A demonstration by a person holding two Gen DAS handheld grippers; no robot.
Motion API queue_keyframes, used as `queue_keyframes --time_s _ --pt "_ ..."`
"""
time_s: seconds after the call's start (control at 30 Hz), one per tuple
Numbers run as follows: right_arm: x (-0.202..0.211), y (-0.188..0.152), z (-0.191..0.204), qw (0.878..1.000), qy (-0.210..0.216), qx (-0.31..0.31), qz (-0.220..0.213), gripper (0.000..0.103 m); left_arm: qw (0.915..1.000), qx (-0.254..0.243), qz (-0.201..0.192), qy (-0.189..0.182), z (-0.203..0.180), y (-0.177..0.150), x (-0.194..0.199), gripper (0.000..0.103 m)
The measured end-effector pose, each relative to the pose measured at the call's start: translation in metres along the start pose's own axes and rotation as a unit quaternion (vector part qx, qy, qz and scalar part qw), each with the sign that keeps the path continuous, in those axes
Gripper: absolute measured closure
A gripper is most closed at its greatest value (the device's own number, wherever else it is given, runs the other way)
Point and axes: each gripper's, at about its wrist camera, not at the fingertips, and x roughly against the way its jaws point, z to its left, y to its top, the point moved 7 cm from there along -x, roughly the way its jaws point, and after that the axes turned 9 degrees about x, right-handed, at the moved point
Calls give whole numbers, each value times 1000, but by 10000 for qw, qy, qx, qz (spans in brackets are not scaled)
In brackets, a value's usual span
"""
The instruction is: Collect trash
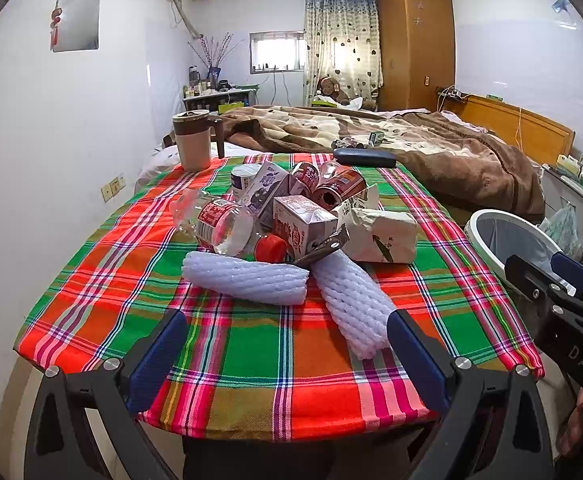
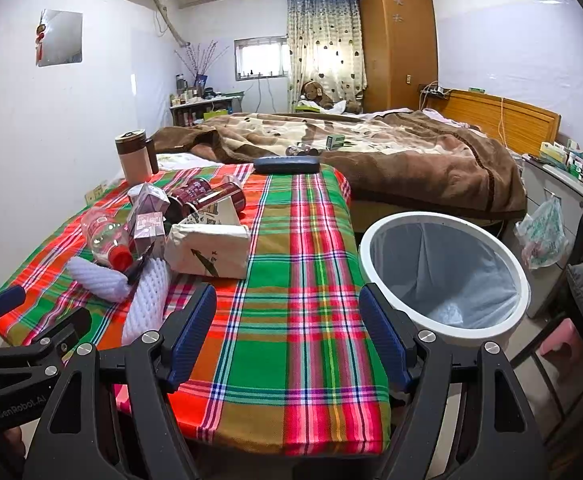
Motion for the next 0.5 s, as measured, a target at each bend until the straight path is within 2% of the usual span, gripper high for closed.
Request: queue_keyframes --time_s 0.5 --pt "1 0 1 10000 -9 13 -4 28 10000 32 17 7 1 0 0 2"
